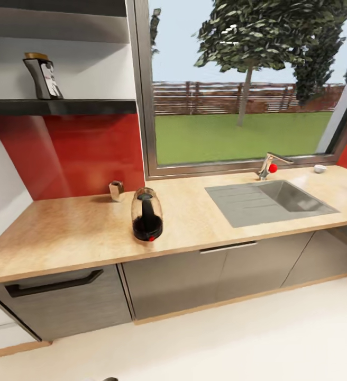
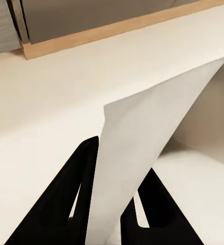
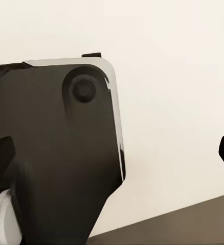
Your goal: Set up a coffee station on the kitchen countertop: keep the coffee maker on the countertop, move the bottle of coffee from the kitchen shelf to the counter next to the coffee maker, place a paper coffee filter on top of the coffee maker, put the saucer next to the coffee maker with the coffee cup on the saucer, and place the electric kettle next to the coffee maker.
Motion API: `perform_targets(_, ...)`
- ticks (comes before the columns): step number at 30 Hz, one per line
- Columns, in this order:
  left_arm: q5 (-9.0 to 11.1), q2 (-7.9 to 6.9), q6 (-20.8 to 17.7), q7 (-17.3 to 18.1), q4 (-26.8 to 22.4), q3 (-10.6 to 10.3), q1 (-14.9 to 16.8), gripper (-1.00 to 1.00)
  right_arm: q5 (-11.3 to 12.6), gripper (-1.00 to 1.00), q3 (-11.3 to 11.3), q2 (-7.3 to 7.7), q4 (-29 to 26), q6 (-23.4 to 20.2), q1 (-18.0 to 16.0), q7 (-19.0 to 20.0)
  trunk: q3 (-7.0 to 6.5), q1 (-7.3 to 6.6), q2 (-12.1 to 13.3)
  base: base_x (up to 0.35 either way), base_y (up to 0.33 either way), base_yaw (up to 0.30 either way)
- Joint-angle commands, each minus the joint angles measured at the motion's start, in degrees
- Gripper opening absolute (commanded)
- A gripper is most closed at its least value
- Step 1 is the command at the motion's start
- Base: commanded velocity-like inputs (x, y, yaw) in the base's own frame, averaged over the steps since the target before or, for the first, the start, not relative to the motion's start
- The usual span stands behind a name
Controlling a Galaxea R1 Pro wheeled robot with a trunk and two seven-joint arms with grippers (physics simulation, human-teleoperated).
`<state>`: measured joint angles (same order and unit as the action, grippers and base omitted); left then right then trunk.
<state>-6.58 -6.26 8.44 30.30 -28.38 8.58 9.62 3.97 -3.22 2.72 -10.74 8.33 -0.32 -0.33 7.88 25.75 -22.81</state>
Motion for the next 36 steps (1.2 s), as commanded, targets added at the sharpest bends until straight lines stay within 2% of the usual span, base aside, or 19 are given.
perform_targets(1, -0.8, 0.07, 0.5, 0.2, 0.0, 0.4, 0.0, -1.00, 0.4, 1.00, -0.1, -0.01, 0.0, 0.2, 0.0, 0.1, 0.11, 0.03, -0.1, 0.000, 0.000, -0.279)
perform_targets(36, -0.5, 0.02, 0.4, 0.0, 0.1, 0.7, 0.0, -1.00, 0.4, 1.00, -0.1, 0.09, 0.0, 0.1, 0.0, 0.1, 0.11, 0.03, -0.1, 0.000, 0.000, -0.279)
